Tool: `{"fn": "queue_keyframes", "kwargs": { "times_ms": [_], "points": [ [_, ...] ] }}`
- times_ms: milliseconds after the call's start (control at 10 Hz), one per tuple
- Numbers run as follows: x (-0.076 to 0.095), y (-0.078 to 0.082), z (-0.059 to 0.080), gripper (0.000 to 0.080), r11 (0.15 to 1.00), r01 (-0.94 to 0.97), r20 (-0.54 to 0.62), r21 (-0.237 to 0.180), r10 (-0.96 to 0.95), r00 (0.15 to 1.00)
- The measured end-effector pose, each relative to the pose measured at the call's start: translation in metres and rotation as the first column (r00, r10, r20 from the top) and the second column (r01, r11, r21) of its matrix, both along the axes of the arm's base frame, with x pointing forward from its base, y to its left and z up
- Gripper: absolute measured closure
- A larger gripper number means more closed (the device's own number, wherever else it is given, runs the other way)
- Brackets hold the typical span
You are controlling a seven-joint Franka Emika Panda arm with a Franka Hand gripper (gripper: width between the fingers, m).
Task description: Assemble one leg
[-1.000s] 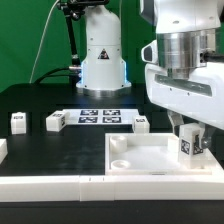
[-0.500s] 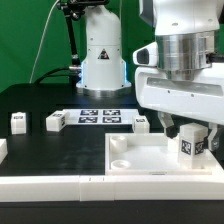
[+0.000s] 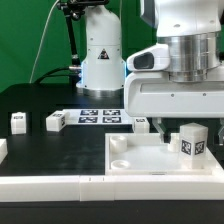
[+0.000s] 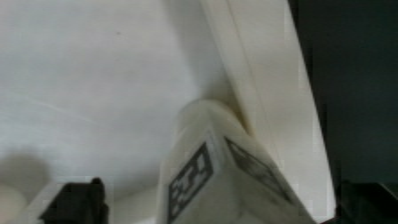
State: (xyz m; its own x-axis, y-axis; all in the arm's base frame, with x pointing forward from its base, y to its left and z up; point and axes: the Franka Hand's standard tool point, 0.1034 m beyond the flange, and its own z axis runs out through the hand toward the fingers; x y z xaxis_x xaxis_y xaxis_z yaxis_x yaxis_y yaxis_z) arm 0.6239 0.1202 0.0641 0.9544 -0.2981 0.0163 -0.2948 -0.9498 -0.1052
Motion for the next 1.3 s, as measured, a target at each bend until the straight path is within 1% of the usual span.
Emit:
{"fn": "queue_keyframes", "kwargs": {
  "times_ms": [300, 400, 600, 800, 900, 1000, 1100, 1200, 1300],
  "points": [
    [0.000, 0.000, 0.000, 0.0150, 0.968, -0.248, 0.018, -0.031, 0.249, 0.968],
    [0.000, 0.000, 0.000, 0.0150, 0.952, -0.303, 0.021, -0.036, 0.303, 0.953],
    [0.002, -0.003, 0.002, 0.0150, 0.886, -0.459, 0.026, -0.066, 0.461, 0.887],
    [0.004, -0.006, 0.003, 0.0150, 0.788, -0.608, 0.023, -0.096, 0.612, 0.790],
    [0.006, -0.008, 0.004, 0.0150, 0.752, -0.650, 0.022, -0.106, 0.655, 0.755],
    [0.008, -0.009, 0.005, 0.0177, 0.755, -0.647, 0.025, -0.108, 0.653, 0.757],
    [0.007, -0.009, 0.005, 0.0177, 0.755, -0.646, 0.024, -0.107, 0.652, 0.758],
    [0.007, -0.009, 0.005, 0.0350, 0.756, -0.646, 0.024, -0.107, 0.652, 0.758],
    [0.007, -0.009, 0.005, 0.0350, 0.756, -0.646, 0.024, -0.107, 0.652, 0.758]
  ]
}}
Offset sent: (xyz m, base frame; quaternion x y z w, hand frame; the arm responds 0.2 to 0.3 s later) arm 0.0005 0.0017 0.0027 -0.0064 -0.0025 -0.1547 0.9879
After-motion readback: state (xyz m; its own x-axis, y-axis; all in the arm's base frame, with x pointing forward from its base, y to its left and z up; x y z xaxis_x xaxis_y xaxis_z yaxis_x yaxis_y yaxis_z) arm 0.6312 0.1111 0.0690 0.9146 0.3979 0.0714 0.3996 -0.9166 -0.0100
